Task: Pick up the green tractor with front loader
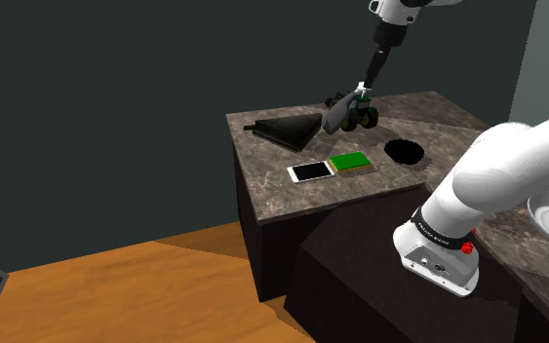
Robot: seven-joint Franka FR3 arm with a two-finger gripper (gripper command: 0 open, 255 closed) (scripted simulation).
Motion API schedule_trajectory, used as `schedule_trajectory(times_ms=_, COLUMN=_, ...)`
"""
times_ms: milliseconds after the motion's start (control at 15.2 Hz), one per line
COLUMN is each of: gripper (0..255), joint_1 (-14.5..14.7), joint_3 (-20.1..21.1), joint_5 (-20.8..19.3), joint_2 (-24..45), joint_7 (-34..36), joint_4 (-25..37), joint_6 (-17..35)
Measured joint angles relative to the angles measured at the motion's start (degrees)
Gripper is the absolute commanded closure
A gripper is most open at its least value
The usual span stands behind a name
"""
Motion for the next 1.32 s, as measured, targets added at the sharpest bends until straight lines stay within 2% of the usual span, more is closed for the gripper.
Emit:
schedule_trajectory(times_ms=330, gripper=0, joint_1=-0.3, joint_3=-5.9, joint_5=-2.0, joint_2=7.7, joint_7=-8.8, joint_4=2.3, joint_6=5.1)
schedule_trajectory(times_ms=660, gripper=0, joint_1=0.3, joint_3=-11.4, joint_5=-1.3, joint_2=17.5, joint_7=-18.2, joint_4=6.6, joint_6=10.4)
schedule_trajectory(times_ms=1056, gripper=0, joint_1=0.3, joint_3=-16.9, joint_5=4.9, joint_2=32.2, joint_7=-31.9, joint_4=14.6, joint_6=15.7)
schedule_trajectory(times_ms=1320, gripper=0, joint_1=-1.7, joint_3=-17.6, joint_5=10.5, joint_2=41.7, joint_7=-40.7, joint_4=21.1, joint_6=17.4)
